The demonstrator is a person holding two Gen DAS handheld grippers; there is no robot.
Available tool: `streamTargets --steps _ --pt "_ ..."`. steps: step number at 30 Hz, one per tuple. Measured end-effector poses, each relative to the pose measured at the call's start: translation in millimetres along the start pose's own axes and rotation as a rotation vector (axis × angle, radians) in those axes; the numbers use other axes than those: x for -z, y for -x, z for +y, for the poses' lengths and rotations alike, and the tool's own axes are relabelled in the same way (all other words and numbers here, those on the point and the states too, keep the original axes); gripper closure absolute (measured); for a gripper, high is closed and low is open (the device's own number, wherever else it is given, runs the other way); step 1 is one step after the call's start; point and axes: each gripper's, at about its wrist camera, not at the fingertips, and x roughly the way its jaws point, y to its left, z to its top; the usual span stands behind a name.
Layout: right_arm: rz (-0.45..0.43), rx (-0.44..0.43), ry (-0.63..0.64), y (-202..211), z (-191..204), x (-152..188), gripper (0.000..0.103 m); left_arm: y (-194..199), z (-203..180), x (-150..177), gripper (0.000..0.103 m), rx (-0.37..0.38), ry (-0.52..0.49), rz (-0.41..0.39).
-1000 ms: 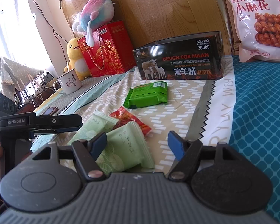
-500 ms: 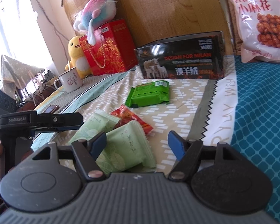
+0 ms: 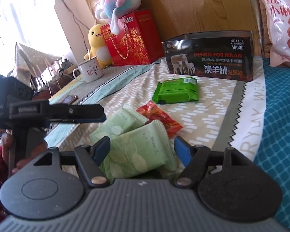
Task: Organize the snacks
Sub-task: 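Grasp the pale green leaf-print bag with the left gripper, then carry the leaf-print bag over the black box and open the left gripper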
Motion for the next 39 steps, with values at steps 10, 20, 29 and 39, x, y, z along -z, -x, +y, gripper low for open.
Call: streamTargets --steps 10,20,29,39 --pt "0.006 -0.063 0.179 -4.8 36.5 -14.1 0.028 0.4 10.3 -0.5 0.032 -0.014 0.057 0.025" --pt "0.163 0.041 0.465 -60.2 72.2 -10.7 0.038 -10.0 9.1 5.6 0.063 -0.042 0.03 0.091" --pt "0.019 0.072 0.457 -61.5 75.1 -35.4 0.056 5.4 -0.6 -33.7 0.063 -0.048 0.008 -0.018" --pt "-0.173 0.238 0.424 -54.3 22.8 -105.2 0.055 -67.7 -39.4 -129.5 0.061 -0.014 -0.182 -0.093"
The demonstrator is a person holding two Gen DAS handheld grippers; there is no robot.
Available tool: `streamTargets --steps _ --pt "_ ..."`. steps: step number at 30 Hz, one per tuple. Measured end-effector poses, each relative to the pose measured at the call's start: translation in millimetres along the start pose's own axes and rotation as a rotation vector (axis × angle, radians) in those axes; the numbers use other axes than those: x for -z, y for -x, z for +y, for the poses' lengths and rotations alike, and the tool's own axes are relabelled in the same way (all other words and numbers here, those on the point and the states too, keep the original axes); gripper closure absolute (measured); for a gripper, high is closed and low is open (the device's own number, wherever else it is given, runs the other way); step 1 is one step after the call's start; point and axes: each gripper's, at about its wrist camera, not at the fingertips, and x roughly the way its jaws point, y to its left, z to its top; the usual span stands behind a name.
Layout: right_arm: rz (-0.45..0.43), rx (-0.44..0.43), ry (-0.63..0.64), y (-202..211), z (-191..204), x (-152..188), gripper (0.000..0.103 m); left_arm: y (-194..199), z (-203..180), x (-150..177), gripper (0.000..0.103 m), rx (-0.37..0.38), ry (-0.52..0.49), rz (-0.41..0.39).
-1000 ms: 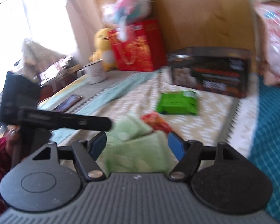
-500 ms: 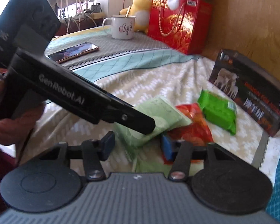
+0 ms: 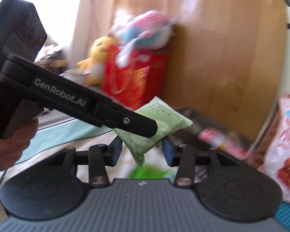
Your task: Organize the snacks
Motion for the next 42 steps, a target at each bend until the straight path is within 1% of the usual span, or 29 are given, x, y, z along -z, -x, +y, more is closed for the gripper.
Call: streamTargets --steps 2,4,5,8,10,13,15,17,20,23,25,27,30,33,35,39,42 --pt "0.003 0.022 -0.046 -12.8 -22.8 -7.7 0.055 -26.1 2.2 -15.7 0.058 -0.008 -0.017 0.0" --pt "0.032 0.009 -0.117 -31.8 -46.0 -13.1 0.051 -52.2 9.6 -25.2 0.053 -0.029 -0.011 0.009" --pt "0.047 0.006 -0.154 -41.0 -55.4 -13.2 0.051 -63.3 14.4 -27.4 0.049 -0.043 -0.006 0.017" --pt "0.087 0.004 -0.251 -58.4 -75.2 -5.6 0.051 -82.1 29.0 -25.6 0.048 -0.113 0.027 0.052" --pt "0.074 0.0 -0.307 -51.6 -83.9 1.6 0.051 -72.2 37.7 -21.2 0.048 -0.095 0.057 0.034" --pt "0.038 -0.015 -0.369 -25.9 -91.3 15.4 0.051 -46.4 44.8 -14.4 0.048 -0.09 0.085 -0.001" --pt "0.03 -0.03 -0.405 -7.5 -91.7 25.0 0.051 -30.1 49.0 -6.1 0.048 -0.075 0.12 -0.005" --pt "0.034 -0.045 -0.44 10.2 -89.9 37.0 0.051 -15.5 50.7 6.5 0.048 -0.064 0.151 0.005" --pt "0.054 -0.054 -0.485 32.3 -81.5 56.7 0.051 0.9 48.0 29.4 0.048 -0.049 0.195 0.047" --pt "0.064 -0.096 -0.521 52.4 -70.6 72.5 0.051 16.7 40.1 52.8 0.048 -0.015 0.22 0.093" --pt "0.085 -0.14 -0.513 66.4 -59.3 80.0 0.051 27.7 30.3 67.1 0.046 0.012 0.212 0.124" --pt "0.112 -0.184 -0.488 78.6 -46.9 85.5 0.05 38.9 18.6 79.6 0.042 0.039 0.19 0.151" --pt "0.138 -0.231 -0.453 96.5 -27.2 94.6 0.046 55.6 3.1 96.7 0.041 0.074 0.161 0.174" --pt "0.16 -0.248 -0.433 107.9 -11.7 103.6 0.046 72.2 -6.4 112.5 0.041 0.101 0.155 0.19" --pt "0.172 -0.25 -0.428 111.0 -3.7 107.5 0.046 80.6 -10.0 120.7 0.039 0.115 0.167 0.202" --pt "0.191 -0.263 -0.413 117.2 7.5 113.3 0.046 94.6 -16.6 134.2 0.039 0.123 0.177 0.221" --pt "0.225 -0.227 -0.358 117.2 16.7 116.2 0.045 96.9 -19.3 145.8 0.039 0.138 0.196 0.254"
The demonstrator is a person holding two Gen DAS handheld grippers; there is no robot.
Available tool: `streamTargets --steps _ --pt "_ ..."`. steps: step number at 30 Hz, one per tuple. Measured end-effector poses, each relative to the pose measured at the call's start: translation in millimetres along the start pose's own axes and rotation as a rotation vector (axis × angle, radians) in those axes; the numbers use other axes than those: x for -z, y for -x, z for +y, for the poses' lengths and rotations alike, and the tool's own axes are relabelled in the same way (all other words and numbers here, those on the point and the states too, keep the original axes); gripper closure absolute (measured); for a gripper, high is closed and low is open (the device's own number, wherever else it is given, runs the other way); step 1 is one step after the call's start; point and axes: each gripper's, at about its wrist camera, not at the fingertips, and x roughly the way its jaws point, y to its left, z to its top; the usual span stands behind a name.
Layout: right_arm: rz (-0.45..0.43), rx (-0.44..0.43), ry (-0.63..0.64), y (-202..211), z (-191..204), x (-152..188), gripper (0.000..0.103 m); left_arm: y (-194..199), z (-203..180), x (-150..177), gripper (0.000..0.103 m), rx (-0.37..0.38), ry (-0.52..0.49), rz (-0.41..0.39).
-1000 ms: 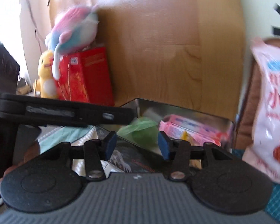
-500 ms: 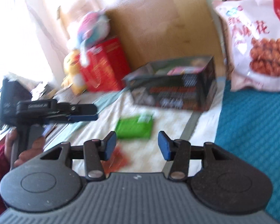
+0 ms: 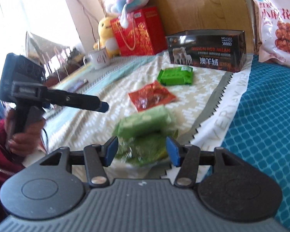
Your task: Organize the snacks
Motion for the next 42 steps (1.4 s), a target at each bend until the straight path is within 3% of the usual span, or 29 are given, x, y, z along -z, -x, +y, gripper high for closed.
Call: streamTargets --steps 4,6,9,16,20,21,23,28,30,34,42 --pt "0.02 0.057 -0.006 -3.7 0.6 8.0 0.044 -11.1 1.0 13.4 0.039 0.014 0.028 0.049" --pt "0.015 0.026 -0.027 -3.0 1.7 10.1 0.043 -17.3 1.9 18.5 0.039 0.036 0.044 0.063" --pt "0.023 -0.019 -0.022 -9.6 12.7 8.5 0.054 -16.6 -0.7 18.8 0.037 0.022 0.029 0.051" --pt "-0.012 -0.093 0.018 -25.4 35.5 -3.5 0.056 6.2 18.4 16.2 0.041 -0.005 0.09 -0.007" --pt "0.005 -0.153 -0.004 -44.4 40.2 -9.0 0.063 8.6 25.2 14.4 0.082 0.039 0.11 -0.011" --pt "0.018 -0.148 -0.006 -50.6 41.6 -9.3 0.063 7.2 24.7 14.0 0.085 0.032 0.101 -0.009" --pt "0.019 -0.149 -0.006 -56.4 43.7 -9.3 0.063 4.3 24.9 13.9 0.085 0.002 0.097 -0.001" --pt "0.042 -0.184 -0.043 -45.5 32.0 -8.8 0.062 7.3 33.7 8.9 0.059 -0.072 0.135 -0.015" --pt "0.036 -0.195 -0.087 -37.6 21.3 -4.3 0.061 12.0 27.4 4.4 0.045 -0.165 0.092 -0.048" --pt "0.007 -0.219 -0.184 -24.6 4.9 6.7 0.061 10.8 14.5 -1.9 0.044 -0.427 -0.004 -0.074" --pt "-0.024 -0.224 -0.238 -17.7 6.1 13.9 0.055 12.0 12.4 1.6 0.045 -0.479 -0.017 -0.08"
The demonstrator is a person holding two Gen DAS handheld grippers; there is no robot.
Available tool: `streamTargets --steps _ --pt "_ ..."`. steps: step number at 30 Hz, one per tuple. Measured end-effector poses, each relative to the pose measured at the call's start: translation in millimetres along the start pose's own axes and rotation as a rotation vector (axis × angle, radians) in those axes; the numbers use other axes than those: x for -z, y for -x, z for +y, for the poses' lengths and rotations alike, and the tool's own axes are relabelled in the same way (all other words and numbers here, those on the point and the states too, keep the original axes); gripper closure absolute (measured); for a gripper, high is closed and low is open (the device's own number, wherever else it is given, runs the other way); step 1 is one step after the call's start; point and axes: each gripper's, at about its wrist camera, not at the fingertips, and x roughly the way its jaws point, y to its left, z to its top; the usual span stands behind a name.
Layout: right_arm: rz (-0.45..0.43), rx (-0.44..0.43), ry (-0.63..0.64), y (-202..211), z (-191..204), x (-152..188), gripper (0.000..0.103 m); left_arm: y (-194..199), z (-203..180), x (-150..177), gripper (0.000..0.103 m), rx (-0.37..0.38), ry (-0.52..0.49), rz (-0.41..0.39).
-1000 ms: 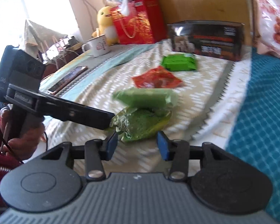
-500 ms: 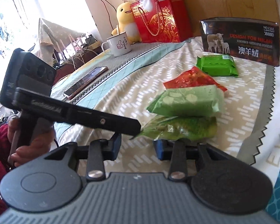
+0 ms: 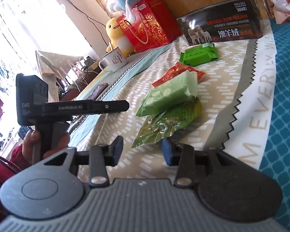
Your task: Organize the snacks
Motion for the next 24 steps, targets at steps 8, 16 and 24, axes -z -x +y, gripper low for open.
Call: streamTargets --steps 8,16,24 --pt "-0.018 -0.013 -0.027 4.9 -6.2 1.7 0.055 -1.2 -3.3 0.0 0.044 -0.011 -0.001 0.002" --pt "-0.038 0.072 -0.01 19.1 -15.8 -4.2 0.05 -2.1 -4.8 -0.5 0.042 -0.013 -0.011 0.005" --pt "-0.022 0.081 -0.013 19.3 -22.7 -11.8 0.048 4.3 0.1 4.6 0.042 0.15 0.035 0.046"
